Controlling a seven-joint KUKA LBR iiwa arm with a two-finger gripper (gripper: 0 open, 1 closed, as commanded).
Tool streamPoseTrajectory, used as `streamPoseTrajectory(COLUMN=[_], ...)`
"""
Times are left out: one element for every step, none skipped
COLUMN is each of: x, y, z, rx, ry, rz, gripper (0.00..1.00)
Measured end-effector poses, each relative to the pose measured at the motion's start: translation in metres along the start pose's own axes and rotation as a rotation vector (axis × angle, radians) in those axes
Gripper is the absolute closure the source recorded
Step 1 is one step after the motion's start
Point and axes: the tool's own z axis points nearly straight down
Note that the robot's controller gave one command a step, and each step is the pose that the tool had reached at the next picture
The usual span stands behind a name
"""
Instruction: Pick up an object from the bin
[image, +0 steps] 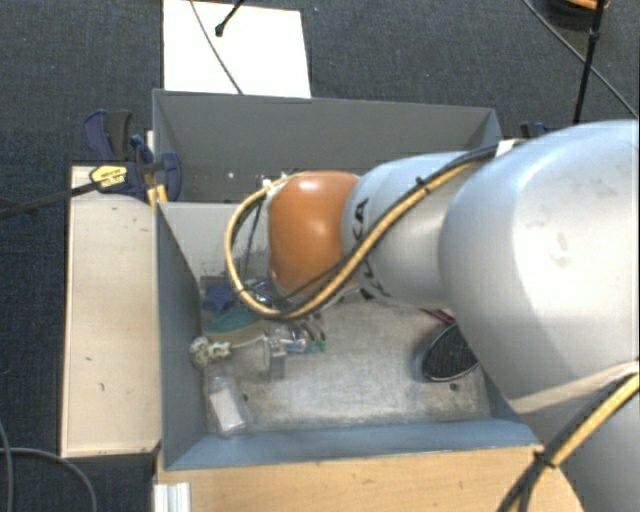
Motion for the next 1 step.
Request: streamPoseTrajectory(x=[0.0034], y=[0.0027], z=[0.0002], rx=[-0.004], ry=[0.006], rz=[0.0], gripper=[1.0])
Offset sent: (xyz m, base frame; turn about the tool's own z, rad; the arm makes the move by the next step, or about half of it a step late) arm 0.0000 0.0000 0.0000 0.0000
